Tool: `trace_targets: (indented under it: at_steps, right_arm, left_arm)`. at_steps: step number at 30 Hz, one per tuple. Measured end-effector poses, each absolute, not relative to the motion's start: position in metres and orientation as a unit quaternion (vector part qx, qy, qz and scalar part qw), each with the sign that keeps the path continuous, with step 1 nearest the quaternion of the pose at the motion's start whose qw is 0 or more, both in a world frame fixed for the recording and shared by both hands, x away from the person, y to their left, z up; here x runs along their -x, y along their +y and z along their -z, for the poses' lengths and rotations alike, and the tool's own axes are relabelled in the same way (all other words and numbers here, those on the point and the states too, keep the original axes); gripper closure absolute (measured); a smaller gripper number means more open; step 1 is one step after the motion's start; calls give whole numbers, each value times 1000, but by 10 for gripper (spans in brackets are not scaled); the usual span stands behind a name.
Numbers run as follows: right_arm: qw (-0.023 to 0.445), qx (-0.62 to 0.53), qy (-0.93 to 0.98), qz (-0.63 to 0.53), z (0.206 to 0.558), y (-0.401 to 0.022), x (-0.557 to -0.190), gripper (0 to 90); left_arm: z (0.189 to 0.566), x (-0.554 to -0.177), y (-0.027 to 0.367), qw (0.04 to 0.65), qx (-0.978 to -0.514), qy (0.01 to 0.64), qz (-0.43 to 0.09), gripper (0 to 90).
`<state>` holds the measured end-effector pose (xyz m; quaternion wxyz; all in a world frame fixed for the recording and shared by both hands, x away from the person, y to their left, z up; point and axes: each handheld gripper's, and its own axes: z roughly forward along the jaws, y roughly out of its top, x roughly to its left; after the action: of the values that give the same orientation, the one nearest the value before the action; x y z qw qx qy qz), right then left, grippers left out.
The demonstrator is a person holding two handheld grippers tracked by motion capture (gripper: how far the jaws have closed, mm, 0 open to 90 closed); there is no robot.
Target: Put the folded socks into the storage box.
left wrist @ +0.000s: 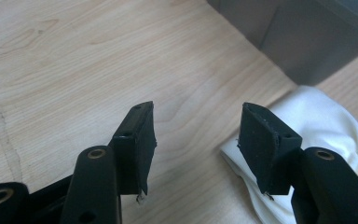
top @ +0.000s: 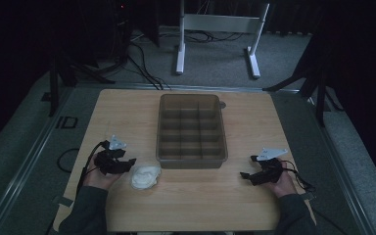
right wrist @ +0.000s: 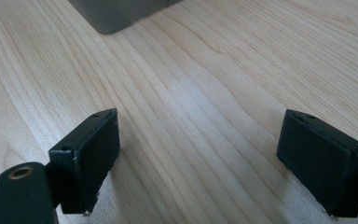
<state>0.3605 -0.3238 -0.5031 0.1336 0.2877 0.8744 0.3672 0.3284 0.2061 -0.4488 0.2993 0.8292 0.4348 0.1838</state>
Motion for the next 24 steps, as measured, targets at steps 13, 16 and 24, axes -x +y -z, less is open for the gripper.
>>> trace_targets:
  at_steps: [13, 16, 24]
  right_arm:
    - [133, -288, 874, -367, 503, -324, -361, 126]
    - [134, -288, 874, -367, 503, -324, -361, 126]
    - [133, -289, 874, -367, 503, -324, -360, 126]
  left_arm:
    - [453, -321, 203, 278, -849, 415, -174, 455]
    - [454, -318, 202, 273, -853, 411, -169, 454]
    - [464, -310, 196, 263, -861, 406, -156, 454]
